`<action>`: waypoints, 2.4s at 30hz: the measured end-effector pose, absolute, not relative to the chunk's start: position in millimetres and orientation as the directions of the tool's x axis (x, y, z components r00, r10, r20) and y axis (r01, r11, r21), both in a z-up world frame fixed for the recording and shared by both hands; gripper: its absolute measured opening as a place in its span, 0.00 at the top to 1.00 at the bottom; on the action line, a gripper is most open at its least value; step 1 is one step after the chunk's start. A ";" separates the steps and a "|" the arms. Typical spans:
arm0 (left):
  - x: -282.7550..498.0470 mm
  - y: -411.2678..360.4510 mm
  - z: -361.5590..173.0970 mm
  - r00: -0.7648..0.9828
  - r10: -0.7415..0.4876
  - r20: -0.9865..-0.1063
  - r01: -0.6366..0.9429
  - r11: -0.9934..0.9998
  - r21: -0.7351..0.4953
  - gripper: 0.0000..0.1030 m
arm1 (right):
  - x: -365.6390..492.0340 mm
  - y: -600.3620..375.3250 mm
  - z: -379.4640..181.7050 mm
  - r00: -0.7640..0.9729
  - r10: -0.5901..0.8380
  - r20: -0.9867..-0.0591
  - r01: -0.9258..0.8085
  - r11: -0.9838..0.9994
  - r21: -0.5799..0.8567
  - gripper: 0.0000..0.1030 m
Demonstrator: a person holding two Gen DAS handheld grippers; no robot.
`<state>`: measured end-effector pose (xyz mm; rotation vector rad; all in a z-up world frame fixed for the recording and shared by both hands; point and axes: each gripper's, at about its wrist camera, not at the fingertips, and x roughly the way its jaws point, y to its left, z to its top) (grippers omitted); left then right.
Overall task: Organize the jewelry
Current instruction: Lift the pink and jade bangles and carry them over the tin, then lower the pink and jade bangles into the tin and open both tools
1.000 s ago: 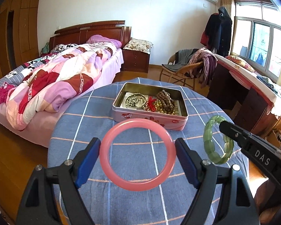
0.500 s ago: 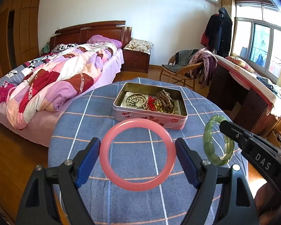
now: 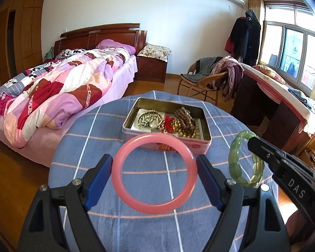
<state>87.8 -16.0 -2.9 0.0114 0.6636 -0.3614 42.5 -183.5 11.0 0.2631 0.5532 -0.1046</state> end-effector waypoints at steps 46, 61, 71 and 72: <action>250.0 -91.1 -51.2 0.690 -0.270 -0.671 0.313 0.948 -0.059 0.20 | 253.9 -235.9 -64.3 0.768 -0.104 -0.632 0.262 0.952 0.162 0.93; 254.4 -105.6 -74.3 0.665 -0.227 -0.712 0.321 0.947 -0.002 0.20 | 259.1 -234.4 -79.5 0.775 -0.094 -0.625 0.229 0.963 0.140 0.93; 256.0 -110.7 -78.5 0.664 -0.176 -0.727 0.297 0.954 0.040 0.12 | 253.3 -234.4 -76.6 0.805 -0.035 -0.593 0.180 0.966 0.186 0.60; 255.1 -111.6 -79.0 0.661 -0.174 -0.730 0.296 0.955 0.039 0.06 | 250.3 -234.3 -74.3 0.813 -0.043 -0.580 0.185 0.965 0.187 0.49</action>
